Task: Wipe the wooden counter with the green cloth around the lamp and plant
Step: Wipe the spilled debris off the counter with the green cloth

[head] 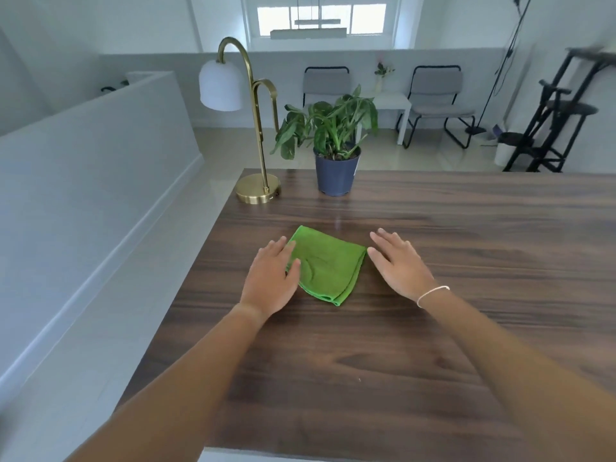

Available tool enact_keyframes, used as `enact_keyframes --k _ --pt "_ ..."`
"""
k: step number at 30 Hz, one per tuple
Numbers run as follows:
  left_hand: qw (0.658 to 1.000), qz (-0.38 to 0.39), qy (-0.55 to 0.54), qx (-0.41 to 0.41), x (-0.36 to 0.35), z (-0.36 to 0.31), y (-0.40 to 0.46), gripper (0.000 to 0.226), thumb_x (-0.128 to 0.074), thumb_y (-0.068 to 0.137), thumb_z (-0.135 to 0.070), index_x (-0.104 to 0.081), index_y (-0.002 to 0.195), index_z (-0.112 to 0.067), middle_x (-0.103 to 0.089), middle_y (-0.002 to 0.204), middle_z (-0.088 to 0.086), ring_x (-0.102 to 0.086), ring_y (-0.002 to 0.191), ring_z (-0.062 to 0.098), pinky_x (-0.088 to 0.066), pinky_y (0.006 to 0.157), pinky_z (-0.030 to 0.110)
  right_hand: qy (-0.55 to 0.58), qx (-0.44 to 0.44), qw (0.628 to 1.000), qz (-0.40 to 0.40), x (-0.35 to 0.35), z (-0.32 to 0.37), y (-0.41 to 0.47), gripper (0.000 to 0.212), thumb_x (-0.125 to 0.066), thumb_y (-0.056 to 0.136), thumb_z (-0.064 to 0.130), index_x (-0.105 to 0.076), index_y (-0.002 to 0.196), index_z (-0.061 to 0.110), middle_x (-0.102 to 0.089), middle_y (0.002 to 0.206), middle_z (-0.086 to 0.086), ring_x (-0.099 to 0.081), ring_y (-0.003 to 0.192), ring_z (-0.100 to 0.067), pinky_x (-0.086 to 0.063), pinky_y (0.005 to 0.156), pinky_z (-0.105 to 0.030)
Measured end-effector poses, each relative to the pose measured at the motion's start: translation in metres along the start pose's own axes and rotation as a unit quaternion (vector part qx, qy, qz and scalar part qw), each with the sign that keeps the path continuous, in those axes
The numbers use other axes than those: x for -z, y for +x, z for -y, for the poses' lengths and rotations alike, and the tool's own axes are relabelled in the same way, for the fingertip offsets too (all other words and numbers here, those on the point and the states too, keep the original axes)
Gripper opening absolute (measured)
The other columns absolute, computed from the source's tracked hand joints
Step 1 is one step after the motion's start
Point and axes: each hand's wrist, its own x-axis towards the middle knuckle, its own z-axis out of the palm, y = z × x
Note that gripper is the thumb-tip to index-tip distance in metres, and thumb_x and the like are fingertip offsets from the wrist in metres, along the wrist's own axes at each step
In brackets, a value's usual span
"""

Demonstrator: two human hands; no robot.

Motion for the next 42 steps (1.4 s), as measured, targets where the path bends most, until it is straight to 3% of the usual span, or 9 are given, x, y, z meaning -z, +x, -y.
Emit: enact_keyframes --k 2,3,9,18,28,36,42 --pt "0.994 0.057 0.024 -0.087 -0.045 -0.075 0.02 0.051 -0.035 0.097 -0.029 -0.028 0.145 -0.012 -0.023 0.156 0.009 -0.015 0.146 0.023 -0.002 0.118 0.032 -0.078 -0.093 0.992 -0.019 0.035 -0.076 -0.036 0.054 -0.031 0.099 0.041 -0.026 0.149 0.021 -0.015 0.16 0.001 -0.008 0.148 -0.024 -0.003 0.118 -0.039" --pt "0.992 0.068 0.051 -0.098 -0.048 -0.081 0.022 0.052 -0.034 0.097 -0.031 -0.027 0.145 -0.013 -0.022 0.156 0.009 -0.014 0.146 0.023 -0.002 0.118 0.033 -0.113 -0.096 0.989 0.0 0.032 -0.084 -0.038 0.055 -0.028 0.099 0.044 -0.022 0.15 0.023 -0.012 0.16 0.002 -0.006 0.148 -0.024 -0.002 0.119 -0.039" --pt "0.964 0.131 0.222 -0.062 -0.075 -0.087 0.032 0.064 -0.023 0.094 -0.052 -0.01 0.149 -0.021 -0.005 0.16 0.006 -0.003 0.147 0.032 0.0 0.118 0.048 -0.175 -0.066 0.982 0.005 0.019 -0.073 -0.036 0.059 -0.021 0.097 0.051 -0.011 0.151 0.029 -0.004 0.161 0.005 -0.001 0.148 -0.023 0.0 0.12 -0.04" --pt "0.967 0.142 0.203 -0.051 -0.078 -0.08 0.07 0.062 -0.017 0.091 -0.058 -0.006 0.147 -0.035 0.002 0.16 -0.007 0.003 0.147 0.028 0.002 0.115 0.058 -0.186 -0.065 0.98 0.003 0.017 -0.079 -0.034 0.059 -0.019 0.097 0.052 -0.009 0.151 0.03 -0.003 0.161 0.008 0.002 0.148 -0.02 0.002 0.12 -0.039" --pt "0.97 0.141 0.2 0.005 -0.048 -0.031 0.098 0.054 -0.011 0.093 -0.057 -0.001 0.144 -0.046 0.007 0.158 -0.015 0.01 0.145 0.035 0.005 0.111 0.065 -0.187 -0.065 0.98 -0.006 0.016 -0.08 -0.033 0.057 -0.021 0.097 0.051 -0.011 0.15 0.033 -0.004 0.16 0.01 0.001 0.148 -0.017 0.001 0.12 -0.037" --pt "0.965 0.119 0.223 0.069 -0.006 0.035 0.055 0.057 -0.013 0.091 -0.06 0.0 0.145 -0.046 0.007 0.158 -0.015 0.006 0.146 0.034 0.001 0.113 0.063 -0.188 -0.068 0.98 -0.006 0.015 -0.081 -0.034 0.057 -0.023 0.097 0.05 -0.013 0.15 0.033 -0.007 0.16 0.009 -0.003 0.148 -0.018 -0.001 0.12 -0.038" --pt "0.965 0.104 0.22 0.099 0.008 0.044 -0.005 0.057 -0.015 0.091 -0.06 0.0 0.145 -0.046 0.005 0.159 -0.013 0.004 0.146 0.034 0.001 0.114 0.06 -0.193 -0.072 0.979 0.001 0.015 -0.08 -0.034 0.058 -0.023 0.097 0.05 -0.014 0.15 0.031 -0.008 0.16 0.008 -0.004 0.148 -0.021 -0.003 0.12 -0.04"
